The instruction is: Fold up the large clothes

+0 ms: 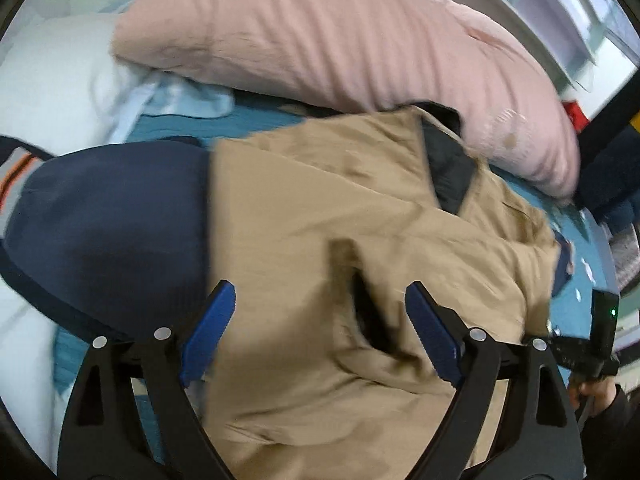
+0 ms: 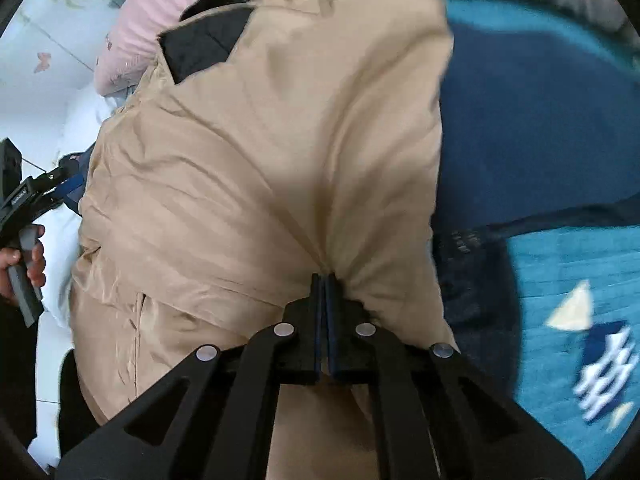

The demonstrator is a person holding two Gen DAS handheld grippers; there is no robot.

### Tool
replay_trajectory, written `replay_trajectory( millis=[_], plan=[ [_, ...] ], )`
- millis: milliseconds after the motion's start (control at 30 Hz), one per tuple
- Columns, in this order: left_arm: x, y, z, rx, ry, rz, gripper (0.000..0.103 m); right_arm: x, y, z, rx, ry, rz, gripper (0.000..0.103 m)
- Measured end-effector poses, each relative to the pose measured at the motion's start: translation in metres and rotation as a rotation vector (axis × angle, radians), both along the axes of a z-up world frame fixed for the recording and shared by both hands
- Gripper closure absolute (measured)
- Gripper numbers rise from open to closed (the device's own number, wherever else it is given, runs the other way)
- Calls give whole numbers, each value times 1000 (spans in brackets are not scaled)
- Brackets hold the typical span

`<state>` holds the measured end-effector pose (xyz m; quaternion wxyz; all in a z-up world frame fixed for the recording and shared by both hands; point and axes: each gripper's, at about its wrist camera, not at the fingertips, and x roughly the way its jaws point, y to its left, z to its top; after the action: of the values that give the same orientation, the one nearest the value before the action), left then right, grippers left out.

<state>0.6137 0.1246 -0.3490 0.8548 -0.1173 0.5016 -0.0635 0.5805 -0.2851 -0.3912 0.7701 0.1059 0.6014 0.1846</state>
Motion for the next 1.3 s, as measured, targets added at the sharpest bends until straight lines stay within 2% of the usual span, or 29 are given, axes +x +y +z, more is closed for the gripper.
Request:
replay_trajectory(
  millis=[67, 133, 167, 233, 267, 367, 467, 533, 633, 733, 833, 900, 1033, 1100, 1167, 1200, 1267, 1300],
  plan=[
    [6, 14, 0, 25, 11, 38, 15, 4, 1, 14, 27, -3, 2, 97],
    [16, 26, 0, 48, 8, 64, 14, 8, -4, 46, 66, -91, 7, 93],
    [23, 32, 0, 45, 5, 70, 14, 13, -9, 57, 73, -125, -8, 82],
    [39, 40, -4, 28, 13, 86, 14, 27, -21, 70, 60, -173, -61, 66],
    [48, 43, -6, 23, 20, 95, 14, 35, -30, 75, 37, -188, -94, 66],
    [68, 44, -9, 14, 37, 91, 14, 62, -50, 74, 48, -190, -177, 66],
    [81, 35, -13, 77, 41, 69, 14, 84, -58, 67, 57, -163, -241, 64],
    [89, 36, -19, 69, 64, 66, 14, 91, -62, 62, 46, -160, -256, 63],
    [94, 41, -25, 16, 83, 89, 14, 110, -59, 52, 58, -140, -267, 63],
    [96, 43, -27, -1, 79, 95, 14, 120, -61, 43, 65, -97, -273, 63],
    [100, 44, -28, -24, 84, 98, 14, 127, -58, 40, 23, -99, -259, 60],
    [101, 43, -29, -21, 83, 98, 14, 132, -52, 35, -17, -92, -239, 59],
    [112, 35, -31, 43, 104, 69, 14, 136, -45, 28, -35, -83, -225, 59],
    [118, 35, -34, 50, 123, 69, 14, 137, -38, 26, -90, -92, -203, 59],
    [121, 37, -37, 39, 136, 82, 14, 137, -37, 28, -97, -93, -197, 59],
    [121, 38, -38, 35, 137, 89, 14, 136, -36, 29, -94, -96, -199, 61],
    [122, 35, -43, 63, 142, 88, 14, 134, -34, 32, -82, -110, -181, 76],
    [122, 31, -43, 93, 139, 75, 15, 132, -33, 34, -86, -115, -178, 79]
  ],
)
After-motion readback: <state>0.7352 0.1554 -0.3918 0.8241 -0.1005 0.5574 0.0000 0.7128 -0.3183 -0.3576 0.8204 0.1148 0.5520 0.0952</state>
